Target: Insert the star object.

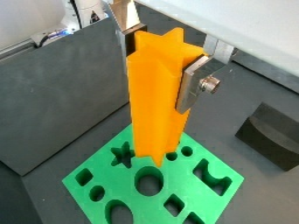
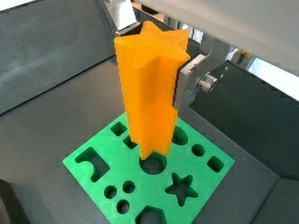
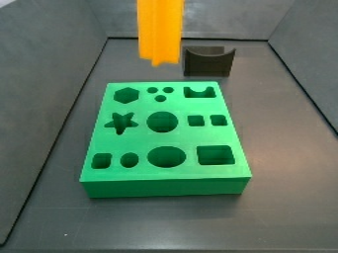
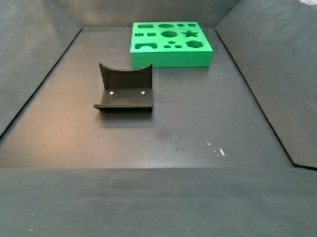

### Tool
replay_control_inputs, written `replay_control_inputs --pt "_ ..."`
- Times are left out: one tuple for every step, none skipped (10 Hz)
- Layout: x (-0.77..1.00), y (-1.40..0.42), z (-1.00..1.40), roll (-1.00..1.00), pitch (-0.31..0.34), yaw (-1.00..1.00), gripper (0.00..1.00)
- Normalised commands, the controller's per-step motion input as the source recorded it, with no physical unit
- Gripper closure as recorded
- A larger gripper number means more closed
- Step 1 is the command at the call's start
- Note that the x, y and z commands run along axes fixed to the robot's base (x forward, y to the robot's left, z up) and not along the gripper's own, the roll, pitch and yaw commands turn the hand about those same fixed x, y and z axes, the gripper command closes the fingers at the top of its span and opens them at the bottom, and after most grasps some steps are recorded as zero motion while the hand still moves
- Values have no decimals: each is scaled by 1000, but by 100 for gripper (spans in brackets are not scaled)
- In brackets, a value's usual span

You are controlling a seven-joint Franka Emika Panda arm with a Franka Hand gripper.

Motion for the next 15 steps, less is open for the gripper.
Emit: replay_control_inputs --pt "-9 0 -3 0 -17 0 100" --pt "-117 0 -580 -229 -79 0 100" --pt "-523 0 -609 -157 -157 0 100" --pt "-560 -54 -757 -11 -86 0 100" --pt "-466 -71 -766 0 -31 0 100" --pt "-431 -69 -757 0 -53 9 100" --pt "-269 -211 -637 27 -20 66 100" --pt "-111 -294 -526 94 0 77 100" --pt "-11 -246 -469 93 19 86 100" --pt "0 -163 -354 37 51 80 100" --pt "-34 0 -46 -13 0 23 100" --pt "0 0 -6 0 -26 0 100" --pt "0 0 -243 60 -49 191 100" --pt "0 0 -291 131 -20 280 100" --pt "23 0 -234 94 0 260 100"
